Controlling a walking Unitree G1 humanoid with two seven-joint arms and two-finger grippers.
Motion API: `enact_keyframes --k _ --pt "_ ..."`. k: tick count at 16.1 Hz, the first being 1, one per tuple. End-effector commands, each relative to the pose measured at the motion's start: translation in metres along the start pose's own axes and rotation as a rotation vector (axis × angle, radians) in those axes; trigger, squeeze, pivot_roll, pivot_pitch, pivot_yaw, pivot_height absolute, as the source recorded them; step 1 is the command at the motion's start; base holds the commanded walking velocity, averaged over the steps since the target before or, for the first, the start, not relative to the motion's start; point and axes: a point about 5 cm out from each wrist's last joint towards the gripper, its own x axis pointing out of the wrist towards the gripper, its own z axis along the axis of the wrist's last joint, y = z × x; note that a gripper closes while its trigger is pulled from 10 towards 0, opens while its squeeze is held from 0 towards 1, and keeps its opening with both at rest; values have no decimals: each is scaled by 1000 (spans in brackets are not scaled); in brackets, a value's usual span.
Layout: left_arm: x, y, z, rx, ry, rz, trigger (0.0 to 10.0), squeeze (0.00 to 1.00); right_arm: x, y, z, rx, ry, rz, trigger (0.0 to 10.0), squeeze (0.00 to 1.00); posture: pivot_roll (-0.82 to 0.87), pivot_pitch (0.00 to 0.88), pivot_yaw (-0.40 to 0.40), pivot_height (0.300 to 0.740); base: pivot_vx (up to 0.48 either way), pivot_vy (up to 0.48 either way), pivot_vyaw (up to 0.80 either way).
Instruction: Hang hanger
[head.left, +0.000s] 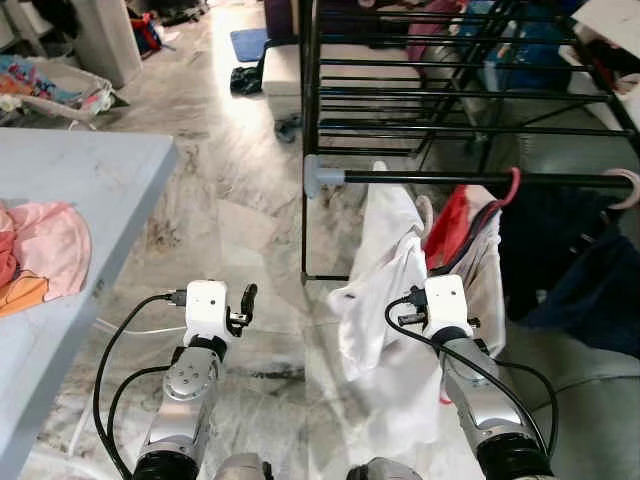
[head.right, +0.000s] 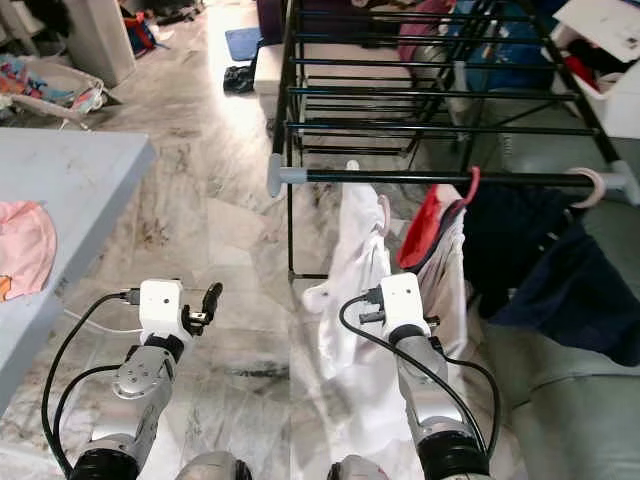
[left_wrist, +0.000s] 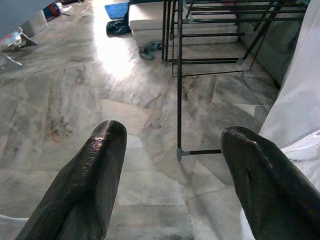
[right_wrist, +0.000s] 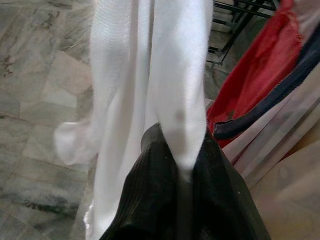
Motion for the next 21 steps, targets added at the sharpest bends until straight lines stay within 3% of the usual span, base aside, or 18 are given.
enact_keyframes --k 1,7,13,14,18,21 --pt "-1 1 1 1 0 -1 10000 0 4 -2 20 3 -89 -15 10000 0 31 0 -7 740 0 0 0" --pt "-3 1 3 -5 1 -11 10000 0 26 15 53 -31 -156 65 10000 0 51 0 -10 740 0 0 0" --pt "-8 4 3 -6 8 -7 10000 0 65 18 90 11 -42 44 10000 0 87 0 -26 740 0 0 0" --pt "-10 4 3 -7 12 -5 10000 0 70 13 88 33 51 21 10000 0 101 0 -36 740 0 0 0" --pt "-14 5 2 -11 26 -3 10000 0 71 6 65 189 230 0 10000 0 115 0 -45 740 0 0 0" --pt "-15 7 1 -7 33 -3 10000 0 65 9 43 214 301 11 10000 0 115 0 -38 740 0 0 0"
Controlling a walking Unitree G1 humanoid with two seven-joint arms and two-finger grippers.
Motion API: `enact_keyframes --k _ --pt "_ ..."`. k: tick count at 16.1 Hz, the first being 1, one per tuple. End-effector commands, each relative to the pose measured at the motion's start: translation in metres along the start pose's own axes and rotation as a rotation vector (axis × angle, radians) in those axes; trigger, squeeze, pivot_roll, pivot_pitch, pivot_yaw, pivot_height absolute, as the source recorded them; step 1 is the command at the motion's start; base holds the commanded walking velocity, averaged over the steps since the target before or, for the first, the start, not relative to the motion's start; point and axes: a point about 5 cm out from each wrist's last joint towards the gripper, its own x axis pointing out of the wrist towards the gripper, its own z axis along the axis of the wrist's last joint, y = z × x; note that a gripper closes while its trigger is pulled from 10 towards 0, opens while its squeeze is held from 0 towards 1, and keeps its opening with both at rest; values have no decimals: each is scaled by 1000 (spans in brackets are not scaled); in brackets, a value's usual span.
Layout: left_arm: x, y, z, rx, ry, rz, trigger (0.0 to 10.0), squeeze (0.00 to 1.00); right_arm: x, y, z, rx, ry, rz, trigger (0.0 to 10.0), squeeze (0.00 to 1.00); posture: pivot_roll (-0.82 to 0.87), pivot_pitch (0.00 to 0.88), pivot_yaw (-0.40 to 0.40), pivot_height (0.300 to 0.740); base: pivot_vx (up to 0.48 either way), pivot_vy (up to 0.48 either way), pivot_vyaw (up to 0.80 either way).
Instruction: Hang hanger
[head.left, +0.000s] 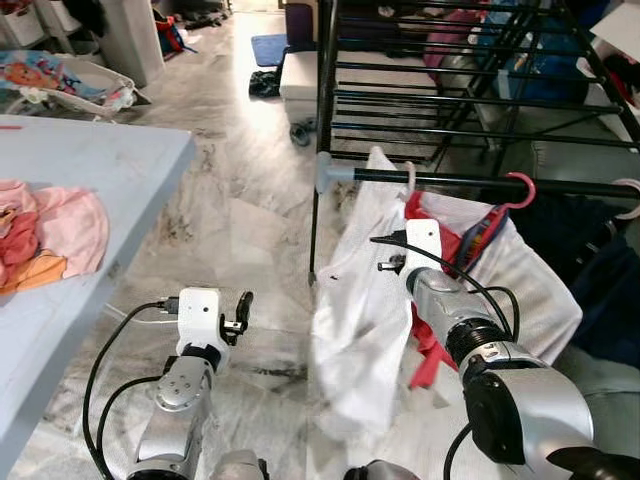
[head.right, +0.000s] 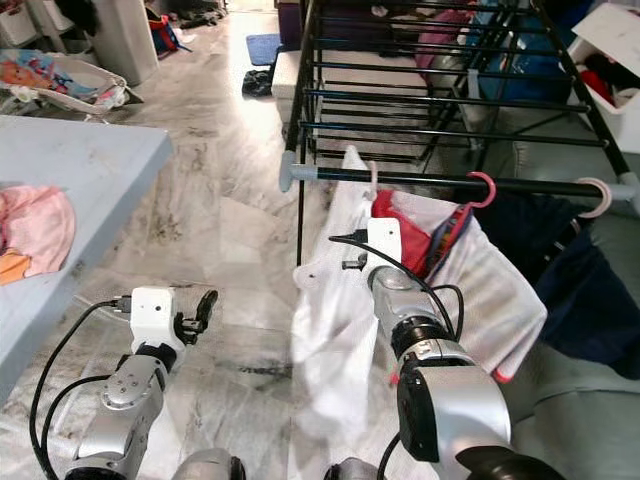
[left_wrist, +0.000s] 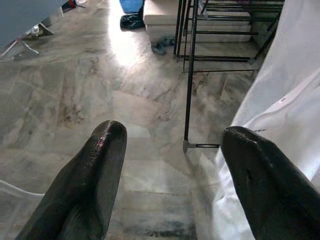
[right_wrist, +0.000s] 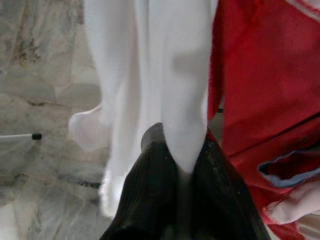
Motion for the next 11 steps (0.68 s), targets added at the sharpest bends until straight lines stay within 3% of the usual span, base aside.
enact_keyframes --k 1,2,3,4,8,11 --pt "-2 2 1 4 3 0 10000 0 0 -2 -13 27 57 -7 10000 0 114 0 -35 740 0 0 0" --pt "-1 2 1 18 10 -6 10000 0 -1 1 -21 53 74 16 10000 0 111 0 -28 740 0 0 0" --pt "-1 3 1 23 10 -5 10000 0 -1 4 -23 81 73 31 10000 773 111 0 -25 740 0 0 0" --pt "0 4 2 27 6 5 10000 0 -1 6 -25 94 64 49 10000 1000 110 0 -24 740 0 0 0" --pt "5 8 5 33 3 27 10000 0 -3 -3 -17 -32 -85 -5 10000 1000 104 0 -12 740 0 0 0" --pt "6 10 3 35 9 43 10000 0 -11 -23 -16 -66 -180 -10 10000 1000 85 0 -16 740 0 0 0"
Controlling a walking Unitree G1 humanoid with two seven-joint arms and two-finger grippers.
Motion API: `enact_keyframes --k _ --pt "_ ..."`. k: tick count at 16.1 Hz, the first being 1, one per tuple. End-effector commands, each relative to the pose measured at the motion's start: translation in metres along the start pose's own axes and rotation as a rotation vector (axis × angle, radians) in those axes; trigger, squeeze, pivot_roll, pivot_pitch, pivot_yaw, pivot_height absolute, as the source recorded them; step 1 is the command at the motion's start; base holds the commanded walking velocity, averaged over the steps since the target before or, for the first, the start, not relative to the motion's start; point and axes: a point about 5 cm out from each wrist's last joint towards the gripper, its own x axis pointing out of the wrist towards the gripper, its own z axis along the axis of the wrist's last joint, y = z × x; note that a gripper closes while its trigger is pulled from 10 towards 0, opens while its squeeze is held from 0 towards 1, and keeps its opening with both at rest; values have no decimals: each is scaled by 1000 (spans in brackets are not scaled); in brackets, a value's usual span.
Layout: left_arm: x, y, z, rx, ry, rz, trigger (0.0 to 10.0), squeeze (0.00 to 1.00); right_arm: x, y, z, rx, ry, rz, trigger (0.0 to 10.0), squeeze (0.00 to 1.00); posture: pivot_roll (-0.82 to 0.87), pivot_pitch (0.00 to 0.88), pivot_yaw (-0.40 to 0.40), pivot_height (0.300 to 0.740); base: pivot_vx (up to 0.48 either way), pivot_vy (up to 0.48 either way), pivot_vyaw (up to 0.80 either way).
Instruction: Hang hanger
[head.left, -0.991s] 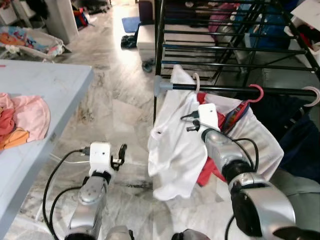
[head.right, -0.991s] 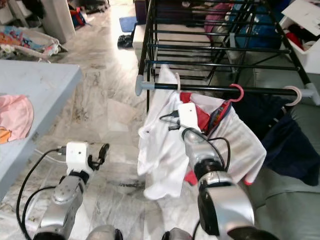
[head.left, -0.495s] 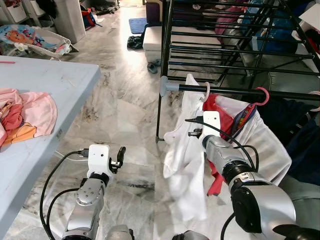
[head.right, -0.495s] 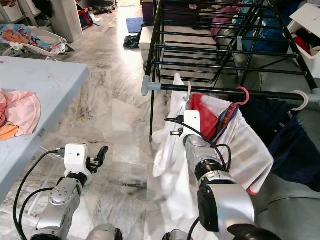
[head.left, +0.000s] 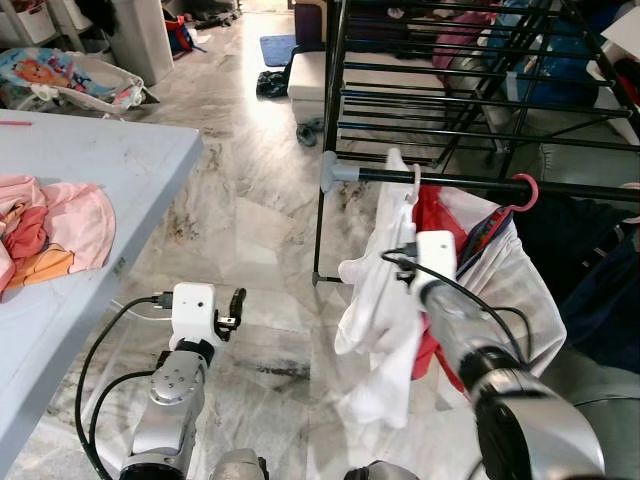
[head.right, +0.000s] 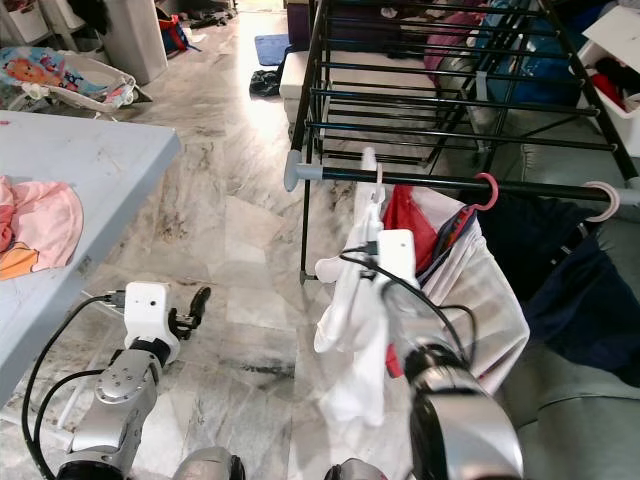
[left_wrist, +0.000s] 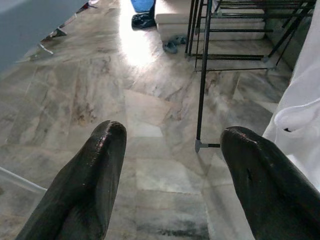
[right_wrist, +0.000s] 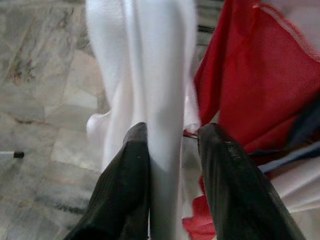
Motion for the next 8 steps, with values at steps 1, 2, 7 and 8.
enact_keyframes --k 1,2,7,8 --pt "2 0 0 12 1 8 10000 0 -2 -2 1 2 -28 6 10000 1000 79 0 -16 740 0 0 0" --pt "2 -3 1 22 -5 0 10000 0 -8 -7 -2 35 -59 -3 10000 1000 79 0 -16 740 0 0 0" --pt "5 -16 9 22 -29 -101 10000 0 -40 -9 -2 -1 -230 -29 10000 1000 42 0 1 740 0 0 0" --pt "8 -19 12 12 -34 -130 10000 0 -50 -17 -4 -33 -265 -75 10000 1000 28 0 7 740 0 0 0"
